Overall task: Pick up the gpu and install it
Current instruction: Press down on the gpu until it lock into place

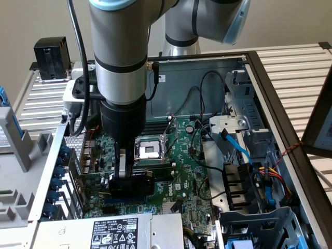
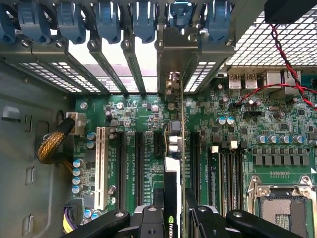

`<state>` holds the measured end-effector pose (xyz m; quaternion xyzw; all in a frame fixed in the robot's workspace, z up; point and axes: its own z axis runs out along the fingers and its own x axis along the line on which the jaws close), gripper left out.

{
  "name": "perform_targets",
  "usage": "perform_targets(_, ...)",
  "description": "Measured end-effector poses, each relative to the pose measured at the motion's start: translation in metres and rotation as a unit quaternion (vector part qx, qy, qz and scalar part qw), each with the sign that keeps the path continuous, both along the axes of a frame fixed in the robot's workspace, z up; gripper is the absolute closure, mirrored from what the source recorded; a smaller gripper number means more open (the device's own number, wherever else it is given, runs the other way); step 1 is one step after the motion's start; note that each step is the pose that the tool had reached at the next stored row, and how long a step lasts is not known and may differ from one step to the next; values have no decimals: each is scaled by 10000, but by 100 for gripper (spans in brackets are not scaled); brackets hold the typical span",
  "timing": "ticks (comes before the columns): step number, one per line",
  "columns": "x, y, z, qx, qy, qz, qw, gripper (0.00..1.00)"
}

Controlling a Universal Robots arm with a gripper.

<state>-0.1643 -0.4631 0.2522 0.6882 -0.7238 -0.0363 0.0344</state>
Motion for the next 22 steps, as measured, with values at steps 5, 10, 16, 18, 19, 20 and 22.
perform_targets(5,0,0,-1,1,0,0,10000,74)
perform_targets(10,0,0,12,2,-1,0,10000,74)
perform_targets(16,0,0,26,2,-1,0,10000,74)
perform_targets(18,0,0,27,1,0,0,10000,74)
perform_targets(19,0,0,27,0,1,0,10000,74)
perform_targets(20,0,1,26,-1,1,0,10000,74)
perform_targets(22,1,5,22,1,0,0,10000,74)
